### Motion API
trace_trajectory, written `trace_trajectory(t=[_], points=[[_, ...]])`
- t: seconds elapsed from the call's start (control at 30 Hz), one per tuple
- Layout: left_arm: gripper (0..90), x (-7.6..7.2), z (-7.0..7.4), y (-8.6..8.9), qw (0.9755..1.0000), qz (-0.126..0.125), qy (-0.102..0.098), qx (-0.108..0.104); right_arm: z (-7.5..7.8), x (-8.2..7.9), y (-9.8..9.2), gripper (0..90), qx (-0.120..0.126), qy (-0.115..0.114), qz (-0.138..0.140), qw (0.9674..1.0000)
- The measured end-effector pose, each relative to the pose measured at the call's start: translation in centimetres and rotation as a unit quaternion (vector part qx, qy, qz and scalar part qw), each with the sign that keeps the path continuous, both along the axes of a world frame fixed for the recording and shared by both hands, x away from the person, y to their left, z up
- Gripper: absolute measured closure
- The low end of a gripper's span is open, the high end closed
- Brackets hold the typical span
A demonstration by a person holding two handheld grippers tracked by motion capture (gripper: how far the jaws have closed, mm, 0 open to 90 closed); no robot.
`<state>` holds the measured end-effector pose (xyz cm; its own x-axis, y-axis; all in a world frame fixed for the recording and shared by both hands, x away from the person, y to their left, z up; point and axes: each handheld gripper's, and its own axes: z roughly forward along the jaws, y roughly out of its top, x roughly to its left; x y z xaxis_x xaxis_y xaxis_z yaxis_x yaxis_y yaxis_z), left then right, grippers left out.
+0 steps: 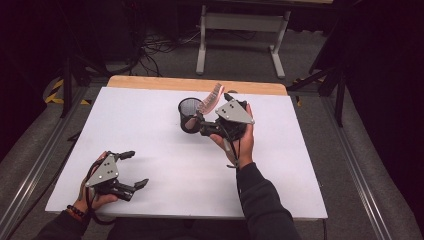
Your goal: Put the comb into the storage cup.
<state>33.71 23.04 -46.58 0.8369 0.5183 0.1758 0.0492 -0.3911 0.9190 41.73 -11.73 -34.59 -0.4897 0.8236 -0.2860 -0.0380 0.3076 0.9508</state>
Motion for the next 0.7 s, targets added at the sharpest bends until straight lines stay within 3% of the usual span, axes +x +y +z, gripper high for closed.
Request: trace_trajectory(t=[0.23,0.37,0.57,0.7], points=[[3.8,0.0,0.0,0.0,1.0000,-0.001,-0.001,0.000,-0.4,-0.7,-0.3,5.2,-0.001,-0.006,-0.001,1.0000],[3.8,0.0,0.0,0.0,1.0000,0.000,0.000,0.001,-0.7,-0.9,-0.5,5.9,0.013,0.003,0.005,0.9999],[3.8,0.0,-0.1,0.0,1.0000,0.000,0.000,0.003,-1.3,-1.5,-0.5,5.8,-0.012,-0.008,-0.007,0.9999],[3.8,0.0,-0.1,0.0,1.0000,0.001,0.000,0.002,-1.4,-1.7,-0.8,5.9,-0.003,-0.009,-0.003,1.0000]])
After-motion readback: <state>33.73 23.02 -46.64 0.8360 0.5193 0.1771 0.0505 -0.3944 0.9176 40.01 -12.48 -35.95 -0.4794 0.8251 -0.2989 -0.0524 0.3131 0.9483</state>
